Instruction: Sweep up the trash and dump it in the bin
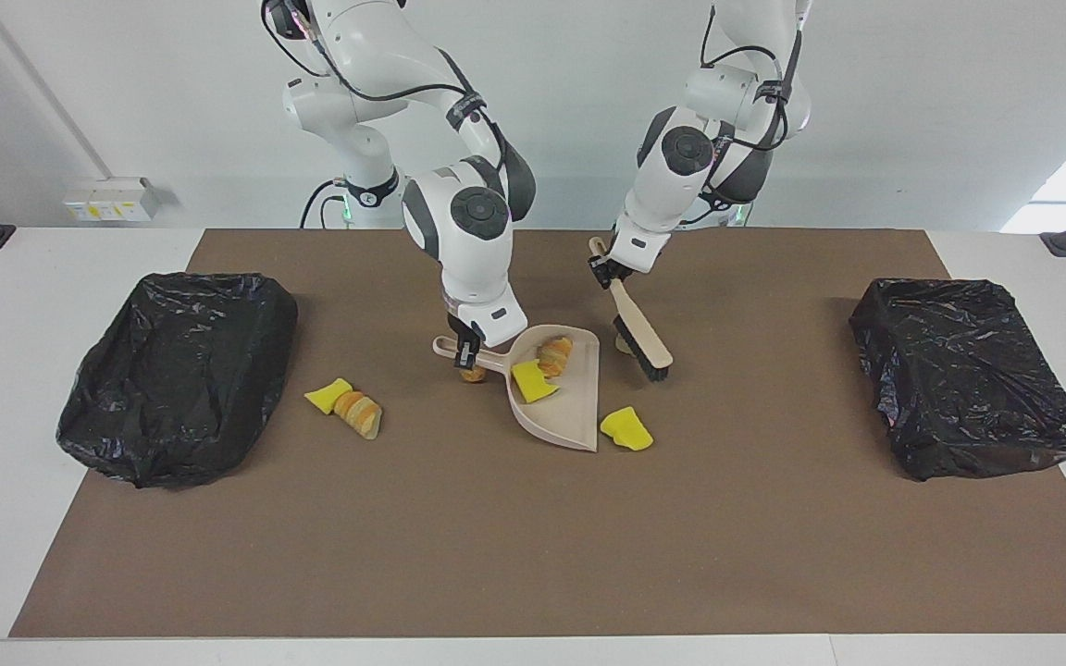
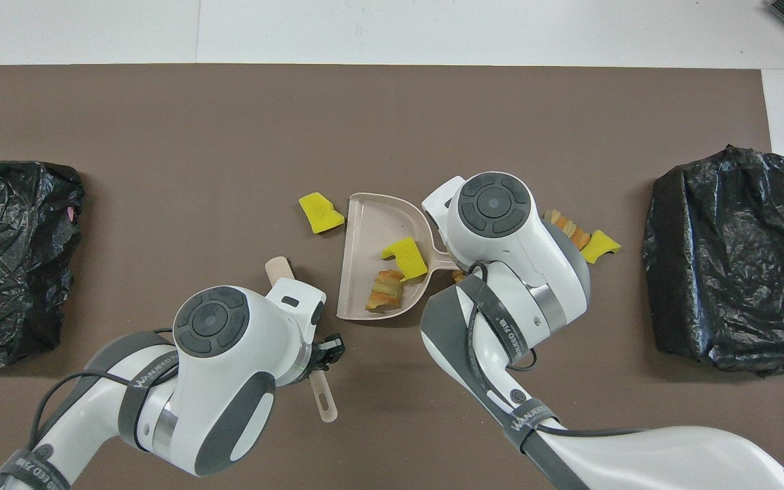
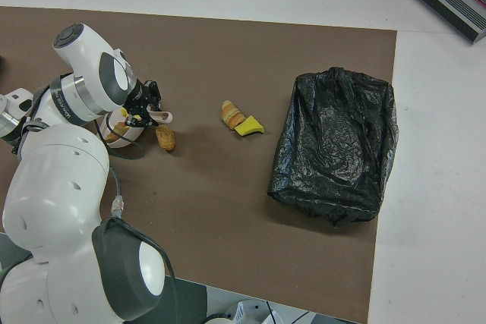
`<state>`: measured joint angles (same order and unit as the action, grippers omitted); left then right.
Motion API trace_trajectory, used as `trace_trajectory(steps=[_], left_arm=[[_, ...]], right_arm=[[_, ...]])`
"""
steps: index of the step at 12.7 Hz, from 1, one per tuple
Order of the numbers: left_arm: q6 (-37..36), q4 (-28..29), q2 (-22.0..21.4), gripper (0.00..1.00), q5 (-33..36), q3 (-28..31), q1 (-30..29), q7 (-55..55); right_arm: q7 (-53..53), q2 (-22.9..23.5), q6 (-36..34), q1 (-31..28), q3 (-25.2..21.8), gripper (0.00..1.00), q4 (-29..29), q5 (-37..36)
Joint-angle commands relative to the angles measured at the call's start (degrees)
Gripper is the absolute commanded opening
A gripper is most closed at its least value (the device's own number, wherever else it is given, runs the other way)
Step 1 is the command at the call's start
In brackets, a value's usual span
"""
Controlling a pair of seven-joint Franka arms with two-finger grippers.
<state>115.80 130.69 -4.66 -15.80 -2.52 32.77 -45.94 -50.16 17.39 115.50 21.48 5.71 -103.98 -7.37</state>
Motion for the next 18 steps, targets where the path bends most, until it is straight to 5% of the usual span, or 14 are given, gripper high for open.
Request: trace_trajectory(steps=[1, 5, 8, 13, 18], left_arm=[[-11.2, -0.4, -1.4, 0.0, -0.4, 0.1, -1.8, 0.7], [-6.8, 8.7, -7.5, 0.0, -0.4, -0.4, -0.4, -1.3], [5.4, 9.0, -3.3, 0.0, -0.5, -0.4, 5.9, -7.1], [19.0, 2.6, 2.9, 0.0, -1.2, -0.6, 8.5, -6.8], [14.0, -2.4, 3.8, 0.0, -1.3, -0.4, 9.3, 9.3]], right_arm=[[-0.6, 0.3, 1.8, -0.1, 0.4, 0.0, -0.7, -0.6], [-4.1, 0.3, 2.0, 0.4, 0.4, 0.0, -0.6, -0.9], [-7.8, 0.1, 2.2, 0.6, 0.4, 0.0, -0.7, -2.2], [-8.3, 0.2, 2.4, 0.6, 0.4, 0.0, -0.7, -2.5], [-8.1, 0.2, 2.4, 0.6, 0.4, 0.0, -0.7, -2.5]])
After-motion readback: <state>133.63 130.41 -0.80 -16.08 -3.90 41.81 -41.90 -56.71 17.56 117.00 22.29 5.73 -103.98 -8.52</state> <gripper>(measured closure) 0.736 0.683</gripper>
